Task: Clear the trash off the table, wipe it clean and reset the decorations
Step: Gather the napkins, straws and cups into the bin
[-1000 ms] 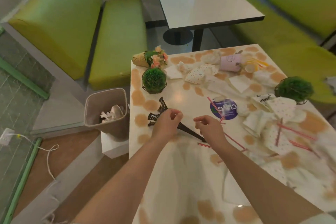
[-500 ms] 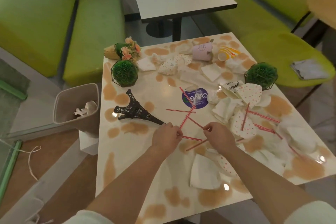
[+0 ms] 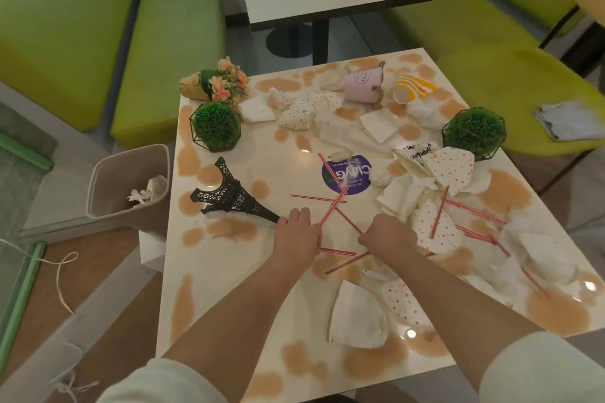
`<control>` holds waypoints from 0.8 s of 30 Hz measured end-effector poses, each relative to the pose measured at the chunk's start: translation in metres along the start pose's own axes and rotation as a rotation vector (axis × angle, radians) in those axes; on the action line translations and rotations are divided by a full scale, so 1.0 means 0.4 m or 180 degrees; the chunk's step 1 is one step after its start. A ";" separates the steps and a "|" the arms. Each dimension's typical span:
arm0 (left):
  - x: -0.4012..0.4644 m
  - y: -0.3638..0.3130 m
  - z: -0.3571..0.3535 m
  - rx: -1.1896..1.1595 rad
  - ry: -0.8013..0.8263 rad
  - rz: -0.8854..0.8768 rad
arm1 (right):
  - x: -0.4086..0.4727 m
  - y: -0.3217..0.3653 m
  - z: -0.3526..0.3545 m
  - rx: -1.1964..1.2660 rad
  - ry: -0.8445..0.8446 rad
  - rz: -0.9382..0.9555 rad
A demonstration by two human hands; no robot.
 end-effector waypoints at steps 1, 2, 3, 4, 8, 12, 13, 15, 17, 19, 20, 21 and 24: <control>0.000 -0.003 -0.001 0.0037 0.0014 -0.0006 | -0.001 0.005 0.002 -0.0020 0.0021 0.0017; -0.001 -0.005 -0.001 0.0073 0.0023 -0.0020 | -0.001 0.009 0.002 -0.0055 0.0048 0.0044; -0.003 -0.007 -0.002 0.0103 0.0030 -0.0048 | 0.000 0.012 0.001 -0.0070 0.0067 0.0068; -0.005 -0.008 -0.004 0.0112 0.0031 -0.0079 | -0.001 0.012 0.001 -0.0033 0.0069 0.0074; -0.017 0.002 -0.003 -0.0173 0.0015 -0.0034 | 0.001 0.014 0.022 0.0703 -0.0306 0.0111; -0.021 0.031 0.021 -0.0730 0.0218 0.0207 | 0.007 0.049 0.064 0.1637 -0.0605 0.0210; -0.022 0.044 0.033 -0.0949 0.0282 0.0289 | 0.011 0.063 0.070 0.1814 -0.0608 0.0217; -0.023 0.070 0.056 -0.1438 0.0378 0.0496 | 0.018 0.087 0.081 0.2073 -0.0624 0.0227; -0.020 0.122 0.072 -0.1812 0.0372 0.0743 | 0.027 0.125 0.087 0.2295 -0.0685 0.0282; -0.011 0.181 0.076 -0.2047 0.0245 0.0952 | 0.034 0.163 0.087 0.2521 -0.0734 0.0317; -0.007 0.213 0.076 -0.2213 0.0215 0.1103 | 0.036 0.183 0.085 0.2627 -0.0741 0.0319; -0.002 0.243 0.076 -0.2422 0.0221 0.1254 | 0.040 0.205 0.083 0.2740 -0.0737 0.0335; 0.002 0.345 0.099 -0.3187 0.0146 0.1633 | 0.051 0.303 0.077 0.2936 -0.0684 0.0439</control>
Point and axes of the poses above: each hand's wrist, its own x-axis towards the middle knuckle, its own z-axis out of the back of the hand, y = z × x, the point moved 6 cm from there along x, towards the middle knuckle, and after that the axes turned 14 degrees about z, right-handed, at the moved point
